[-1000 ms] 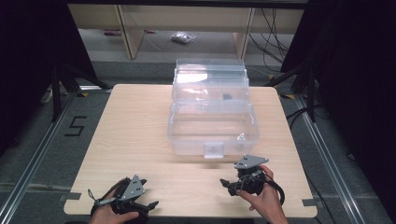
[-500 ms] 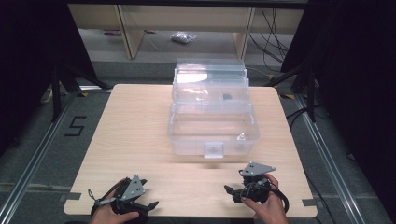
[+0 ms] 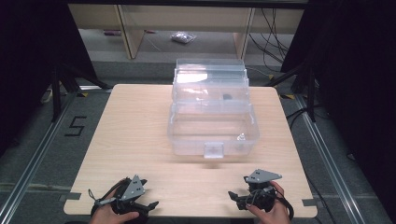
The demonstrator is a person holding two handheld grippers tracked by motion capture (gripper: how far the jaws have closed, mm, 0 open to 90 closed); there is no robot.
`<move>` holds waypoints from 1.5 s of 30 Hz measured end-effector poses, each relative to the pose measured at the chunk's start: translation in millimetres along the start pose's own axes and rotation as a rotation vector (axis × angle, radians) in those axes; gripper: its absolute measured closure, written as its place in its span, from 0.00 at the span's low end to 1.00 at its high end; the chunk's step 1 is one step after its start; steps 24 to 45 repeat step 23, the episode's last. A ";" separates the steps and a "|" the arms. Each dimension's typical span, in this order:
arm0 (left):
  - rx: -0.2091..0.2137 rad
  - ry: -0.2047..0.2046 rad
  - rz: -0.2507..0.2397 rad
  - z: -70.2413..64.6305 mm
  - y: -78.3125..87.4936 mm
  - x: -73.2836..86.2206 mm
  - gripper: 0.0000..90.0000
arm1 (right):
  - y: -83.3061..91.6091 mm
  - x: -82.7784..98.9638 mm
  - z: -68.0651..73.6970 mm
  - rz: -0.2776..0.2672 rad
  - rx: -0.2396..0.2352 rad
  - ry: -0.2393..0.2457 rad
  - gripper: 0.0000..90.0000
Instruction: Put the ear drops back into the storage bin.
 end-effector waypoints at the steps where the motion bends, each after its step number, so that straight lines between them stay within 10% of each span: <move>1: 0.003 0.000 0.002 0.0 0.3 -0.1 0.18 | 1.1 1.1 -2.0 -0.006 -0.001 0.031 0.22; 45: 0.001 0.010 0.012 -1.0 -0.7 0.6 0.18 | 9.4 11.7 -4.4 0.013 0.018 0.016 0.21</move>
Point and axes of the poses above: each handheld gripper's, and its own axes: y roughly backward along the jaws, x roughly out of its underside, z roughly to its left, the point moved 3 cm from there along -y, roughly forward along the jaws, and after that the axes turned 13 degrees about -z, right-handed, at the moved point
